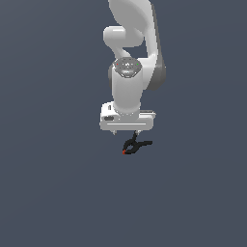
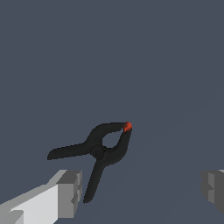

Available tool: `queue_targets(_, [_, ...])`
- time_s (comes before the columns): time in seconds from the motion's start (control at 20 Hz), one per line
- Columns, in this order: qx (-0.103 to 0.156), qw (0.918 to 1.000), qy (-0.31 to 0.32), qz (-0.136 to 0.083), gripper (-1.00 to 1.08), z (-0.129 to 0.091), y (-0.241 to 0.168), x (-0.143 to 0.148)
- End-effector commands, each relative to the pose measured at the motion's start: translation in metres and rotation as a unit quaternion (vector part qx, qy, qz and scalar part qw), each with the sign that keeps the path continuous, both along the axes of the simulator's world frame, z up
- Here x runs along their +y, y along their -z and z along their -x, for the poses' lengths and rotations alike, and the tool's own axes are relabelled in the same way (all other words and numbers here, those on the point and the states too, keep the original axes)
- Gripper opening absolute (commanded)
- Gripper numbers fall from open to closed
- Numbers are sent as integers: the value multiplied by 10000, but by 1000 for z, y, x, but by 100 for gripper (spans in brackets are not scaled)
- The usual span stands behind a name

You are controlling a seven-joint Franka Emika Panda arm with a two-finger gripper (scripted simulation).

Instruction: Pick up the object and move it to a goal position.

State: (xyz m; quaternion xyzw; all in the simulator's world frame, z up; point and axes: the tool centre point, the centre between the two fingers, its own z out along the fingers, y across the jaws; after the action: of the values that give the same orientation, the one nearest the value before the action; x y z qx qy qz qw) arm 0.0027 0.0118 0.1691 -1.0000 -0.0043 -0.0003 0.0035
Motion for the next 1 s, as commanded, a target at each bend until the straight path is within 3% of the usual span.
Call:
queue_targets(0.0, [0,10000,0,0,100,0,0,0])
queue_targets(0.5, [-152,9993,347,-2,100,-12,-6,-27])
queue_targets(0.95, [-136,9987,498,-9,100,-10,-1,-22])
